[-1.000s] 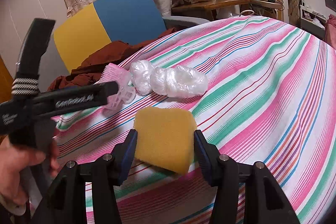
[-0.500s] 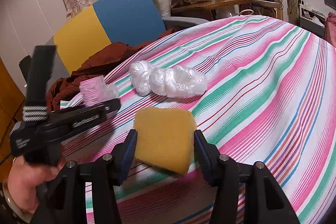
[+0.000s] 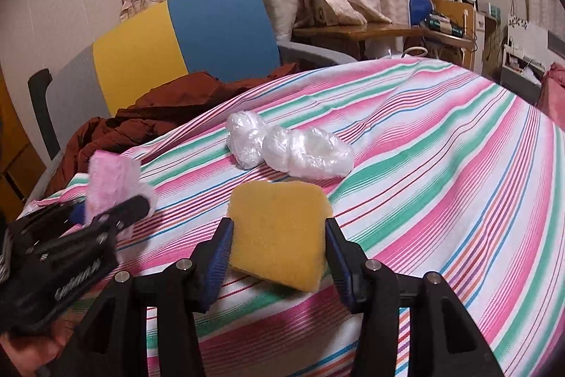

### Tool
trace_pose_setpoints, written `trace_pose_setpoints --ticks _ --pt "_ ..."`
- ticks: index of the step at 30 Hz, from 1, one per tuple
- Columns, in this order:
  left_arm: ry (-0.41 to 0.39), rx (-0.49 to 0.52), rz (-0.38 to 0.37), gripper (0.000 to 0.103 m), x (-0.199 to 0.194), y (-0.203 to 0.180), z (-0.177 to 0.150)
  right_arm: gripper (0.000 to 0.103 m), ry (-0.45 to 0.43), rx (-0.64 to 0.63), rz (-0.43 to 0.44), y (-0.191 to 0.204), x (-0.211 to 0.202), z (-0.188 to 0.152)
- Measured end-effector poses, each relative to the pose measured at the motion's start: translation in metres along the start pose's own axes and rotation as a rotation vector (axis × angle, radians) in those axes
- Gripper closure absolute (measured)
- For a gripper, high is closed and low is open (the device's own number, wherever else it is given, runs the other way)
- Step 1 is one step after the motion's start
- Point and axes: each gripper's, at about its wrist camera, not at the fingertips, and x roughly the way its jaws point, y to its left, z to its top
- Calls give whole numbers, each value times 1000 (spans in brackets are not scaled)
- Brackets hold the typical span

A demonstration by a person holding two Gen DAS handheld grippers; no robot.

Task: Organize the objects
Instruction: 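Carry the pink roller and yellow sponge into the gold tray and release both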

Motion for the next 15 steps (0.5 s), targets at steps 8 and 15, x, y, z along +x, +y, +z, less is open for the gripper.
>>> trace_pose_setpoints --ticks 8,15 --pt "-40 1 25 67 -37 3 -25 52 -44 -56 -37 11 -8 1" --pt "-69 20 36 67 -66 3 -44 52 -128 -133 -56 27 -28 0"
